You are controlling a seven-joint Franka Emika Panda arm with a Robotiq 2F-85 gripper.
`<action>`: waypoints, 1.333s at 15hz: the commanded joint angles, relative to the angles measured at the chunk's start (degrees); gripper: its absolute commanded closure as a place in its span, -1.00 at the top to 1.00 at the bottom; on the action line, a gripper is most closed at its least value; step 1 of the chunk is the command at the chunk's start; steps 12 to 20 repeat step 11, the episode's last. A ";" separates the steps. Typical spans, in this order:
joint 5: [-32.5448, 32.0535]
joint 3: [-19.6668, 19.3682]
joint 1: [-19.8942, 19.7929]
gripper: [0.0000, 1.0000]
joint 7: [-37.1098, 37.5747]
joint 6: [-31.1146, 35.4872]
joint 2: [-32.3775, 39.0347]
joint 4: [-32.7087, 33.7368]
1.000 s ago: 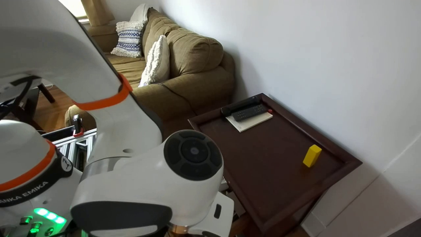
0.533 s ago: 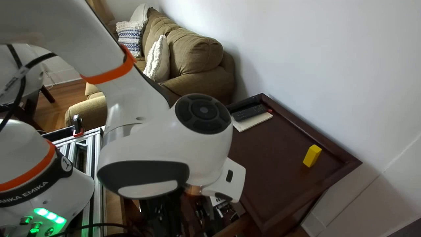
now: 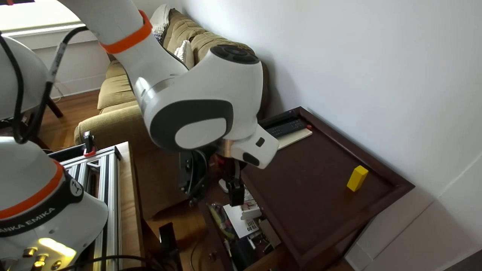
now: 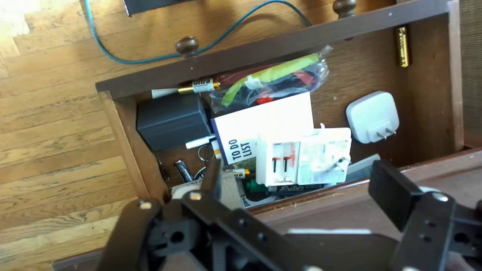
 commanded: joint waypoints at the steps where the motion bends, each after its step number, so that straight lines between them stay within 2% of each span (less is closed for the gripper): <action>1: -0.99 6.47 1.83 1.00 14.12 -4.45 -6.15 -0.42; 3: -2.21 9.68 2.32 1.00 20.91 -4.77 -8.37 -0.60; 5: -5.01 12.43 1.73 1.00 22.82 -5.70 -7.84 -0.05; 6: -2.42 10.49 2.21 1.00 19.49 -3.88 -6.47 -0.05; 8: -3.25 11.98 2.26 1.00 21.12 -4.40 -7.24 -0.05; 20: -3.32 12.07 2.17 1.00 21.14 -4.46 -7.39 -0.05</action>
